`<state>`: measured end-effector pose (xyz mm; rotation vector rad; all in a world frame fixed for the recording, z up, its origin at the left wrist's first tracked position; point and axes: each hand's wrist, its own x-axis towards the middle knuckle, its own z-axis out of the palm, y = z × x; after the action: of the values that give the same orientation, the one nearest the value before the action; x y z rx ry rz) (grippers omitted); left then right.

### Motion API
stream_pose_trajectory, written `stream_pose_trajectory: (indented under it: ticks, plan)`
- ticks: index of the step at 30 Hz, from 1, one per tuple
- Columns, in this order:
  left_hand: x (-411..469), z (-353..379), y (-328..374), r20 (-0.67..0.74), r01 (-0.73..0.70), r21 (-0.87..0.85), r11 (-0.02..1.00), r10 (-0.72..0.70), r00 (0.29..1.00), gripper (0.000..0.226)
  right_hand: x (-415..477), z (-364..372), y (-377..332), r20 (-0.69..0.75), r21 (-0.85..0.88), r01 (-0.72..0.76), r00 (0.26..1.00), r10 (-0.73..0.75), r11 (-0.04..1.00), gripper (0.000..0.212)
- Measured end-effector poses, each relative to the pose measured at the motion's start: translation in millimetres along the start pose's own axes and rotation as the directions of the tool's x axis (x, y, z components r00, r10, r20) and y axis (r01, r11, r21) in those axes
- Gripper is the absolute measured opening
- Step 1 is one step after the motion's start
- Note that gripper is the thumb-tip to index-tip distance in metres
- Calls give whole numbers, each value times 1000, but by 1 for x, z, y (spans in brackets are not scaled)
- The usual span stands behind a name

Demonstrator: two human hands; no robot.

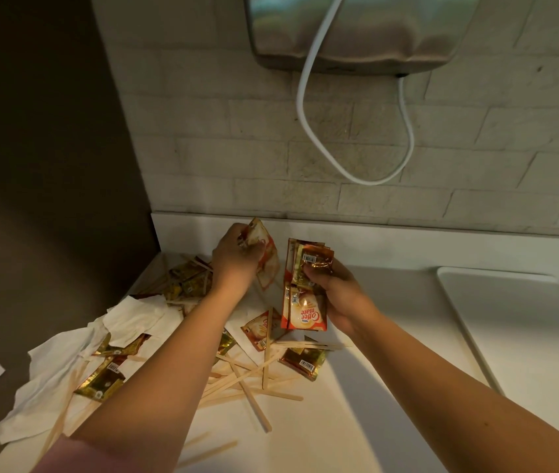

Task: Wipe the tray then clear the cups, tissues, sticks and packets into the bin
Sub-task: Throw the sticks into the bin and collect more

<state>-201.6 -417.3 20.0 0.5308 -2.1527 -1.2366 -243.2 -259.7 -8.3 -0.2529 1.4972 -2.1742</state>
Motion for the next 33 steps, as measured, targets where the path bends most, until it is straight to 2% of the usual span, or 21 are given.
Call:
stream_pose_trajectory:
  ticks: [4, 9, 13, 19, 23, 25, 28, 33]
  plan:
    - [-8, -6, 15, 71, 25, -186, 982, -12, 997, 33, -2, 6, -6, 15, 15, 57, 998, -58, 998, 20]
    - [-20, -5, 23, 234, 136, -186, 973, -91, 968, 44, -8, 10, -7, 36, 36, 35, 999, -36, 999, 16]
    - [-34, -5, 27, 273, 231, -214, 949, -169, 947, 53, -18, 10, -7, 50, 77, -16, 999, 13, 997, 20]
    - [-70, 3, 23, 255, 273, -245, 930, -210, 944, 66, -49, -2, -3, 60, -60, -100, 993, 104, 993, 24]
    - [-102, 7, 25, 361, 322, -273, 907, -214, 908, 77, -74, -9, -2, 4, -42, -117, 993, 117, 992, 27]
    - [-117, 9, 29, 413, 304, -264, 915, -177, 893, 76, -86, -10, -2, -34, -24, -110, 993, 109, 994, 25]
    - [-135, 7, 35, 477, 271, -239, 933, -130, 869, 56, -106, -10, 1, -92, -34, -95, 992, 92, 995, 21]
    - [-160, -1, 38, 499, 248, -223, 943, -109, 860, 43, -147, -10, 5, -140, -67, -69, 988, 59, 995, 12]
